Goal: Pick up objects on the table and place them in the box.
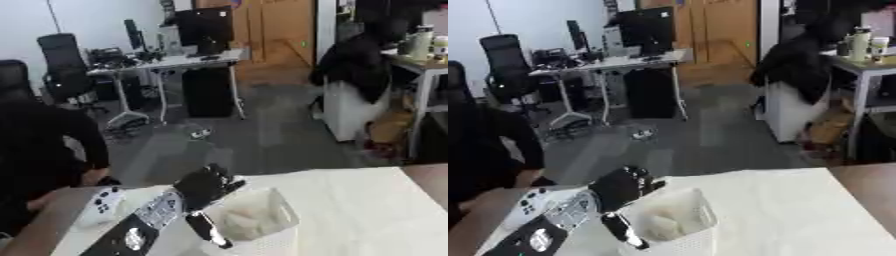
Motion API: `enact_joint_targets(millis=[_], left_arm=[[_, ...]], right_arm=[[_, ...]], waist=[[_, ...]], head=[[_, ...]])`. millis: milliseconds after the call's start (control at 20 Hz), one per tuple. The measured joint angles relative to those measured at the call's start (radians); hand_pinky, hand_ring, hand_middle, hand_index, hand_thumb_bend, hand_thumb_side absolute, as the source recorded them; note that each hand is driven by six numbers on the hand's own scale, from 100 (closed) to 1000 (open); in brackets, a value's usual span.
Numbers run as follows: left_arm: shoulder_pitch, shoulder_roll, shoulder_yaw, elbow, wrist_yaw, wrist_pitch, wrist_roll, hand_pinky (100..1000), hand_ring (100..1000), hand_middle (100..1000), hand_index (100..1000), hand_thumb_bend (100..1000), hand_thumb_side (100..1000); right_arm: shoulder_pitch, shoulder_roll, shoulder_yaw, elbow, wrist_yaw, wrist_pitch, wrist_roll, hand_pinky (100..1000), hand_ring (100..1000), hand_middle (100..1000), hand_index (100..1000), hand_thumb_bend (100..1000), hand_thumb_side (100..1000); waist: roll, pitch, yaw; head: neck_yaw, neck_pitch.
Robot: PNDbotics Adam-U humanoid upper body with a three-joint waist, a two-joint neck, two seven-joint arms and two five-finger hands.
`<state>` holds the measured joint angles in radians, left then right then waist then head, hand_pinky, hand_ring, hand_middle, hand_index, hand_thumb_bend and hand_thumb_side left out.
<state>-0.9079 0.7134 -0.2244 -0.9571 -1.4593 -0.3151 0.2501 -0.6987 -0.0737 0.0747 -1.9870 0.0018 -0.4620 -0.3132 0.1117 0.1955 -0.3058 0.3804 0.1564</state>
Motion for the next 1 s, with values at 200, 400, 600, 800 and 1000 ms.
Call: enact_joint_targets(millis=[200,400,600,800,1000], left_arm=[[0.052,0.057,0.005,-0.118,0.321,-0.007,-0.024,831,811,867,851,833,942],[0.224,0.204,-0.003,-0.417,0.715,0.015,-0.073,614,726,801,780,677,875],[0.457,0.274,0.025,-0.794,1.109,0.085,-0.103,459,636,748,745,591,852],[0.569,0.190,0.048,-0.987,1.428,0.022,-0.151,367,573,695,752,637,774],[0.589,0.005,0.044,-1.020,1.682,-0.139,-0.297,375,574,706,763,685,719]], right_arm=[[0.005,-0.007,-0.004,0.000,0.001,0.001,-0.001,148,309,462,568,100,1000],[0.037,-0.041,-0.016,0.000,0.015,0.011,-0.011,134,301,461,568,100,1000],[0.087,-0.090,-0.038,0.000,0.038,0.028,-0.032,109,286,460,569,100,1000],[0.163,-0.153,-0.066,0.000,0.069,0.054,-0.059,100,269,460,569,100,1000],[0.232,-0.209,-0.090,0.000,0.095,0.084,-0.087,100,260,459,568,100,1000]], waist=[[-0.003,-0.001,0.031],[-0.030,-0.025,0.080],[-0.083,-0.051,0.151],[-0.137,-0.074,0.241],[-0.193,-0.083,0.306]], head=[[0.003,0.009],[0.007,0.045],[-0.024,0.078],[-0.147,0.103],[-0.312,0.153]])
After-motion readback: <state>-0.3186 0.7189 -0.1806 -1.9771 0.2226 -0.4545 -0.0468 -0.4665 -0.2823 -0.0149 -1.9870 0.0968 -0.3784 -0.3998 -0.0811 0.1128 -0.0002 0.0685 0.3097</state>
